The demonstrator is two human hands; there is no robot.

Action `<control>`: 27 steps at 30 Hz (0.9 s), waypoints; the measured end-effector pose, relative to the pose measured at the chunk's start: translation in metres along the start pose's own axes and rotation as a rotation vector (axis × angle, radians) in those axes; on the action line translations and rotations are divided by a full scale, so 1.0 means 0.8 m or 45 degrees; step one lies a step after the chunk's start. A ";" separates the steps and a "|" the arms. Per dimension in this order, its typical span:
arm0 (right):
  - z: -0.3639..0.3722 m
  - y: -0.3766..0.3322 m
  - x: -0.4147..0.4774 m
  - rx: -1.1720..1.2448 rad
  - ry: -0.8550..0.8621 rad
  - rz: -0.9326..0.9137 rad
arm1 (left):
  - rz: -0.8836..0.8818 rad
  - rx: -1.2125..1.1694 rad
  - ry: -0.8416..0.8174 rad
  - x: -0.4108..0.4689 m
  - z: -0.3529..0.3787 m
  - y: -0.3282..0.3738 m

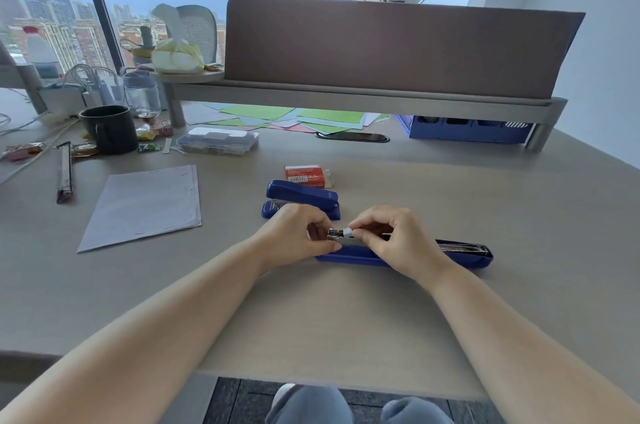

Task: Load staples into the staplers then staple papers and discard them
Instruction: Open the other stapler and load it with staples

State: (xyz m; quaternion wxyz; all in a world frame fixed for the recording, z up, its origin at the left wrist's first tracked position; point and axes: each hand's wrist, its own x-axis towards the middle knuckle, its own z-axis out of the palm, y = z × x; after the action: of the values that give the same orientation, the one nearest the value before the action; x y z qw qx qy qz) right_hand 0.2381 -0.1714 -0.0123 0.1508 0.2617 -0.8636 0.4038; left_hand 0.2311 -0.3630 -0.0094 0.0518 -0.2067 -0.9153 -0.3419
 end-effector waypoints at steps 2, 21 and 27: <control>0.000 -0.001 -0.001 0.004 0.005 -0.001 | 0.000 0.005 0.002 0.000 0.000 0.000; 0.001 -0.008 -0.006 -0.209 0.003 -0.141 | -0.011 -0.065 -0.034 -0.002 -0.001 -0.001; -0.001 -0.018 -0.011 -0.161 -0.024 -0.026 | -0.032 -0.133 -0.065 -0.003 -0.002 -0.002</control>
State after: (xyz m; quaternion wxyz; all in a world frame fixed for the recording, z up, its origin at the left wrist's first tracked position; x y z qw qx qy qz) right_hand 0.2539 -0.1759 -0.0070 0.1629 0.2644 -0.8860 0.3443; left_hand 0.2323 -0.3661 -0.0098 0.0133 -0.2063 -0.8997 -0.3844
